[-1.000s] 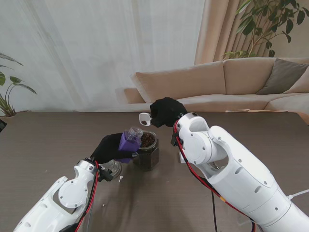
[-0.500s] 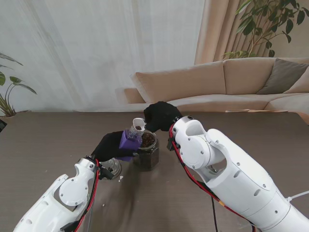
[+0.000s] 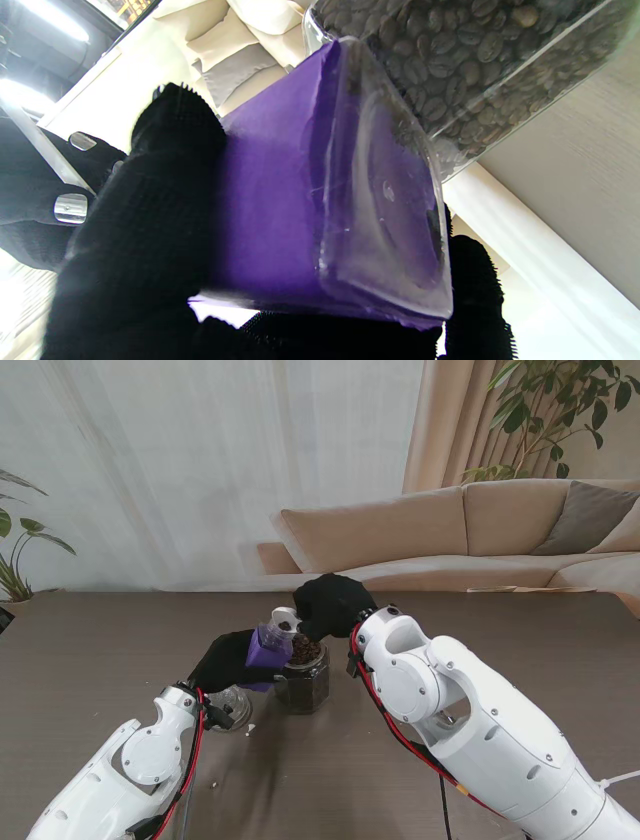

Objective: Portion coffee beans from the glass jar into the coffee jar

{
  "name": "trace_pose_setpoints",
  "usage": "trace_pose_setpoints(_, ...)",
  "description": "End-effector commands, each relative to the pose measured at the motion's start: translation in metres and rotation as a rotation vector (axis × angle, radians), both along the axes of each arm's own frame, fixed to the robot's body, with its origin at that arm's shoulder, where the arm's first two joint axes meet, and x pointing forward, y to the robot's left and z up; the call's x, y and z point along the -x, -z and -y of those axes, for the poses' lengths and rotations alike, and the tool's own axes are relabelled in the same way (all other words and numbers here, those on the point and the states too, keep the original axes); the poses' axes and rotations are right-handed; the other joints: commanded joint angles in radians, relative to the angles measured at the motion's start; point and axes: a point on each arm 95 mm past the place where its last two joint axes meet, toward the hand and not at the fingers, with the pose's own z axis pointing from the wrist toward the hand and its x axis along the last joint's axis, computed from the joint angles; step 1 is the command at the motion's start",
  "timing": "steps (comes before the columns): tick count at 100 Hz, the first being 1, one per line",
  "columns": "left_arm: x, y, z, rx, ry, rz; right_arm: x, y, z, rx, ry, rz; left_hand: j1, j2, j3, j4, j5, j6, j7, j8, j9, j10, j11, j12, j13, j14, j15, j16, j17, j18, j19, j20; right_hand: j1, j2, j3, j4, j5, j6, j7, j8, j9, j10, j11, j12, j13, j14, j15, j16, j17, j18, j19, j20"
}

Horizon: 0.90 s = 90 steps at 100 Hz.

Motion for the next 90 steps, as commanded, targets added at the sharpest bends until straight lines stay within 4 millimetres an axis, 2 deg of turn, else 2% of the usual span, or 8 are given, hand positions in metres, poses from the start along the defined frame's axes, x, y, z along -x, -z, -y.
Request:
trace_pose_setpoints(1, -0.0003, -0.004, 0.0035, 0.011, 0.015, 0.009, 0.0071, -0.001, -0.0067, 0.009, -0.031, 0.018, 0.181, 0.24, 0.421, 0.043, 0.14, -0.078, 0.187, 0.061, 0.007, -0.053, 0.0, 0.008, -0.012, 0.035, 0.064, 0.024, -0.034, -0.138, -0.013, -0.007, 0.003, -0.008, 0.062, -0.009, -0.004, -0.018, 0.015, 0.016, 0.031, 0.024, 0.009, 0.01, 0.027, -0.084, 0.011, 0.008, 0.335, 0.004, -0.014, 0.0)
trace_pose_setpoints(51, 0.0021, -0.0104, 0.0009, 0.028, 0.012, 0.041, 0.0092, 0.001, -0.0141, 0.076, -0.097, 0.209, 0.178, 0.236, 0.426, 0.043, 0.144, -0.078, 0.188, 0.06, 0.009, -0.051, -0.001, 0.007, -0.01, 0.036, 0.064, 0.024, -0.034, -0.138, -0.013, -0.007, -0.005, -0.007, 0.067, -0.011, -0.006, -0.026, 0.017, 0.018, 0.031, 0.017, 0.01, 0.011, 0.027, -0.094, 0.011, 0.009, 0.341, -0.005, -0.013, -0.001)
trace_pose_setpoints(90, 0.0018, -0.0105, -0.0011, 0.025, 0.017, 0.046, 0.0085, 0.0023, -0.0156, 0.091, -0.098, 0.264, 0.176, 0.237, 0.427, 0.042, 0.143, -0.081, 0.19, 0.062, 0.009, -0.055, 0.001, 0.009, -0.01, 0.034, 0.064, 0.024, -0.034, -0.138, -0.013, -0.007, -0.008, -0.007, 0.071, -0.013, -0.008, -0.029, 0.018, 0.018, 0.03, 0.015, 0.012, 0.01, 0.028, -0.1, 0.01, 0.008, 0.344, -0.008, -0.014, -0.002)
